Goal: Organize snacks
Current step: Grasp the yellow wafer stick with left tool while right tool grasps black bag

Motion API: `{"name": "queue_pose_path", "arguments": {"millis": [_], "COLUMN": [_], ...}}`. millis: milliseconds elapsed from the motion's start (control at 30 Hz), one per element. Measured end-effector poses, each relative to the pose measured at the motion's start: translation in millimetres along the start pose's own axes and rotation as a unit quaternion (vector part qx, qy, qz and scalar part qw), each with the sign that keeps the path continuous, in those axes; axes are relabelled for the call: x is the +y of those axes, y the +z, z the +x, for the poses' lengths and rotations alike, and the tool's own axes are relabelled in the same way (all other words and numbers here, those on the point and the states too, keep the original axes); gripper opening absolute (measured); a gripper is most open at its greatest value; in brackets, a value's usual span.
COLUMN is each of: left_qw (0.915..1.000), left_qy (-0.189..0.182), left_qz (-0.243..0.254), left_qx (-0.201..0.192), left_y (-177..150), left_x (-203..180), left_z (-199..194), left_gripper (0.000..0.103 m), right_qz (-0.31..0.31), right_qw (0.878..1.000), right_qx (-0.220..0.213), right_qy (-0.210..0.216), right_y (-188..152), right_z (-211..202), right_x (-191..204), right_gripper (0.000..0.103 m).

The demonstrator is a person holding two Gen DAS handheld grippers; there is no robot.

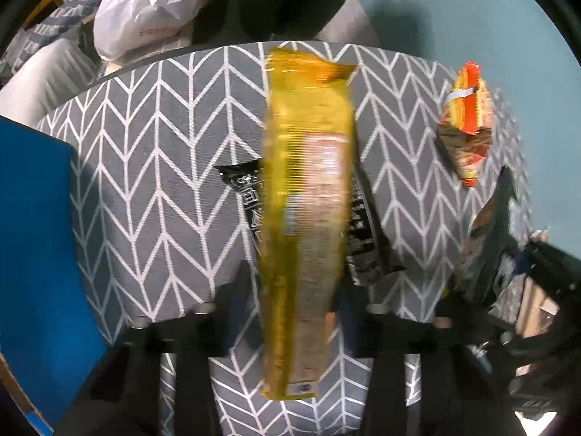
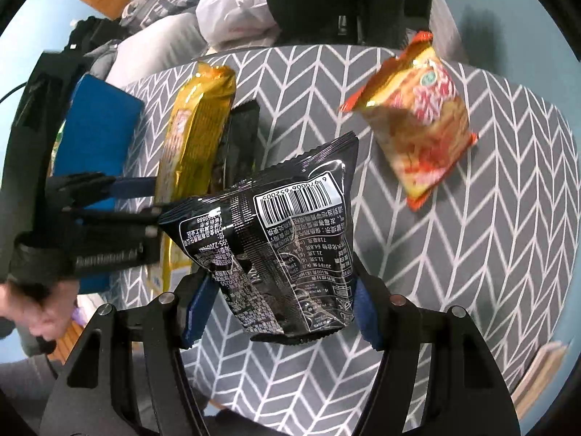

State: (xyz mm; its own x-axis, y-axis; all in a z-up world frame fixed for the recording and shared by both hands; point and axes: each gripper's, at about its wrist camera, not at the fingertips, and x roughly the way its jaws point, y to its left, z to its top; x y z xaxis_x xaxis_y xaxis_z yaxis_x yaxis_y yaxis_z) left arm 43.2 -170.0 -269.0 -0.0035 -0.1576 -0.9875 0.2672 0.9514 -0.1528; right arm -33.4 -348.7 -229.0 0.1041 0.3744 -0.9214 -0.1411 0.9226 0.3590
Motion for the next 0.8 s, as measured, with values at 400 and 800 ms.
{"name": "queue_pose_path", "arguments": {"millis": [400, 800], "left_qw": [0.9996, 0.9984], "left_qy": [0.015, 0.014], "left_qz": [0.019, -0.016], "left_qx": [-0.016, -0.051], "left_y": [-28.6, -48.7], "left_x": [14.9, 48.4], "left_z": [-20.5, -78.9], "left_gripper": [0.032, 0.032], "right_qz": [0.017, 0.006], "right_qw": [1.0, 0.999], "right_qx": [-0.013, -0.031], "right_qy": [-0.005, -0.012], "right_y": [-15.5, -10.0], "right_z": [-11.3, -26.4], "right_x": [23.2, 67.2], "right_gripper": [0.068, 0.067]}}
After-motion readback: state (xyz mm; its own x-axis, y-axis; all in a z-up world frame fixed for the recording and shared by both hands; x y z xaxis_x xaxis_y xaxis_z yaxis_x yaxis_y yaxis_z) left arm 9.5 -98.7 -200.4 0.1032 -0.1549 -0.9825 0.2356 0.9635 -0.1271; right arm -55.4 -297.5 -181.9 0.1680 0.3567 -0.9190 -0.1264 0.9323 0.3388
